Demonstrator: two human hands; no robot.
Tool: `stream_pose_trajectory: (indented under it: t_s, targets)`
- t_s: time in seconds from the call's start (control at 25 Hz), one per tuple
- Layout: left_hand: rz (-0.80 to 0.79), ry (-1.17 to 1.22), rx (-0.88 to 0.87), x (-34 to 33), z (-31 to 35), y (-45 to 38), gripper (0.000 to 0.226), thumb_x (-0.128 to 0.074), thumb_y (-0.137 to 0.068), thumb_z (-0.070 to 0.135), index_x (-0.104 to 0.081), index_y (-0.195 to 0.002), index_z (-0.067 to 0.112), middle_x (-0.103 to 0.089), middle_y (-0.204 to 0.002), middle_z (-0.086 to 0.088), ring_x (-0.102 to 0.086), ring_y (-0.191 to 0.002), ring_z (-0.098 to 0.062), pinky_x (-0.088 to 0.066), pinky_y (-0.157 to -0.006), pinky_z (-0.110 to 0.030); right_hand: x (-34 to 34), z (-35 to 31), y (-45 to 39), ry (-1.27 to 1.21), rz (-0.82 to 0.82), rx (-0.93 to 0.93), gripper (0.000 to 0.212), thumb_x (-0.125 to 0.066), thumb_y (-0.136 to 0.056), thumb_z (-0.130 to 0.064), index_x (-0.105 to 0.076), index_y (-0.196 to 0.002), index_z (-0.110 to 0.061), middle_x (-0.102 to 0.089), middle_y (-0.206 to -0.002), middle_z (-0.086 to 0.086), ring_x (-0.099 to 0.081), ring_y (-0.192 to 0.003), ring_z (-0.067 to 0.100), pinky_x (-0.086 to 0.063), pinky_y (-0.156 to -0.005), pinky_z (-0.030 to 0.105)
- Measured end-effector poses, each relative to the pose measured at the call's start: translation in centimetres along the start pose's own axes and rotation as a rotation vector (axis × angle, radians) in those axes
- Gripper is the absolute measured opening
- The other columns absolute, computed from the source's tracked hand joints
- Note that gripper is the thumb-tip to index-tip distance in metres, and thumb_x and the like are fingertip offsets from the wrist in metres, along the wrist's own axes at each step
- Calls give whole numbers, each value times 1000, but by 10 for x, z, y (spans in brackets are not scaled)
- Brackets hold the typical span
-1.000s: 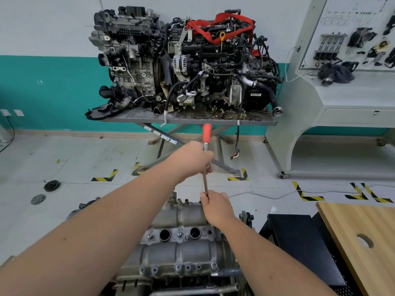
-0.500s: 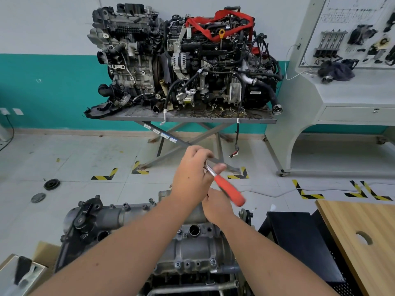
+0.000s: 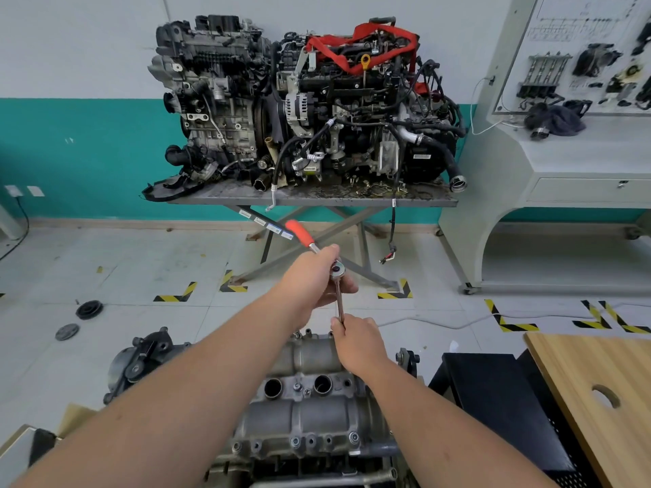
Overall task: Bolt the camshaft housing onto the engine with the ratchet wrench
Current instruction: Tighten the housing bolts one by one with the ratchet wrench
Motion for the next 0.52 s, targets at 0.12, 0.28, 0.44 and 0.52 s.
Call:
stream_pose_trajectory:
  t_s: [0.12, 0.28, 0.44, 0.52]
  targets:
    - [-62, -323, -56, 4, 14, 0, 39, -41, -101, 45, -61, -98, 12, -77, -80, -1, -73, -72, -6, -49, -91, -39, -1, 0, 1, -7, -1, 2, 42, -27, -107, -42, -60, -107, -16, -65, -100, 7, -44, -112, 28, -39, -83, 40]
    - [-101, -574, -210, 5, 28, 4, 38, -44, -102, 44, -63, -102, 11, -76, -79, 3, -68, -70, -10, -51, -78, -37, 0, -2, 1, -8, 0, 5, 43, -28, -106, -43, -61, -108, -16, -66, -101, 9, -44, -112, 28, -41, -84, 40]
    - [-117, -1169, -464, -7, 38, 6, 32, -43, -102, 41, -52, -81, 19, -64, -76, 6, -58, -65, -12, -42, -56, -29, 1, -1, 3, -21, -5, -2, 42, -28, -106, -42, -60, -104, -16, -65, -97, 8, -44, -112, 27, -45, -86, 41]
    - [-54, -1455, -650, -11, 29, 10, 28, -42, -102, 41, -41, -82, 22, -48, -83, 5, -54, -76, -21, -38, -61, -32, 2, -1, 3, -17, -10, -11, 40, -28, -106, -42, -58, -98, -17, -64, -95, 7, -44, -111, 27, -45, -86, 42]
Point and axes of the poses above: each hand's wrist, its own y-axis away from the middle knuckle, its own x-axis out of the back of the hand, z = x × y, the point moved 3 cm from there along -y, towards the middle knuckle
